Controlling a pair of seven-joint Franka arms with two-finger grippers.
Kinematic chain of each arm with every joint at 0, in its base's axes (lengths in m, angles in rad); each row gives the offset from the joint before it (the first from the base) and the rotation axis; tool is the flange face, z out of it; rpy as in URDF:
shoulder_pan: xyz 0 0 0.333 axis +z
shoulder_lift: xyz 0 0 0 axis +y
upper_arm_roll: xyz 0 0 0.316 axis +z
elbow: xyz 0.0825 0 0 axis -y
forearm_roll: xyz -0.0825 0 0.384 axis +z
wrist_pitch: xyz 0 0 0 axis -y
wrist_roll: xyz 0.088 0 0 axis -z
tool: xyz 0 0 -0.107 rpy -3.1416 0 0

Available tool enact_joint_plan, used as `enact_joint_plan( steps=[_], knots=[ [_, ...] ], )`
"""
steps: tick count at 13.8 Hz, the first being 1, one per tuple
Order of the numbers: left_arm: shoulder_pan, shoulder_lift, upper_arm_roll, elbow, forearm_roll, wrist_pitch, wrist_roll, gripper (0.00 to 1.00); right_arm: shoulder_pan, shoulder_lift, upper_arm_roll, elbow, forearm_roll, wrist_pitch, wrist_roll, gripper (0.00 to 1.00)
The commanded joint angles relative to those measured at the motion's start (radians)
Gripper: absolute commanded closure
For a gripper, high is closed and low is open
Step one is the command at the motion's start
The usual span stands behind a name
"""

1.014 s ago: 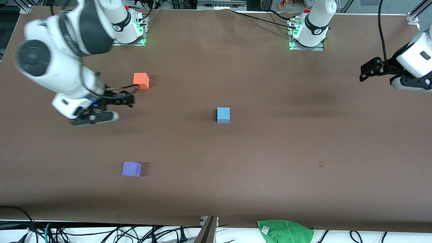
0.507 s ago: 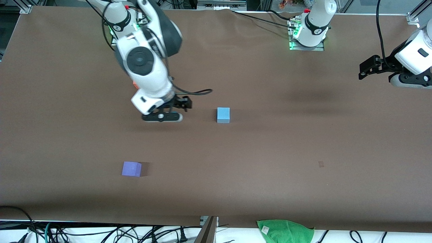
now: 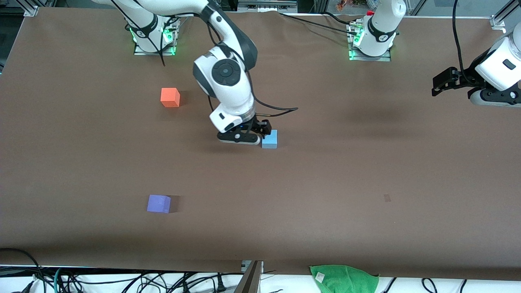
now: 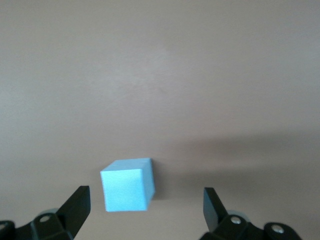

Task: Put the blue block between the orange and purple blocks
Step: 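Lower the right gripper onto the light-blue cube and close on it, then lift the light-blue cube and carry it toward the orange cube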

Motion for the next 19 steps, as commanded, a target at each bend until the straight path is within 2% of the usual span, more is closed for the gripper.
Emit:
enact_joint_plan(
  steps=[1,5,10,19],
  knots=[
    [-0.013,-0.006,0.006,-0.002,0.014,-0.010,-0.011,0.00,0.030,0.070,-0.013,0.038,-0.003,0.094,0.032,0.00],
    [-0.013,-0.004,0.006,0.004,0.014,-0.013,-0.014,0.00,0.073,0.142,-0.020,0.039,-0.010,0.214,0.034,0.00],
    [-0.011,-0.004,0.008,0.004,0.014,-0.015,-0.014,0.00,0.080,0.158,-0.020,0.039,-0.095,0.218,0.029,0.00],
    [-0.008,-0.004,0.009,0.004,0.014,-0.019,-0.014,0.00,0.089,0.196,-0.020,0.041,-0.132,0.245,0.031,0.00]
  ],
)
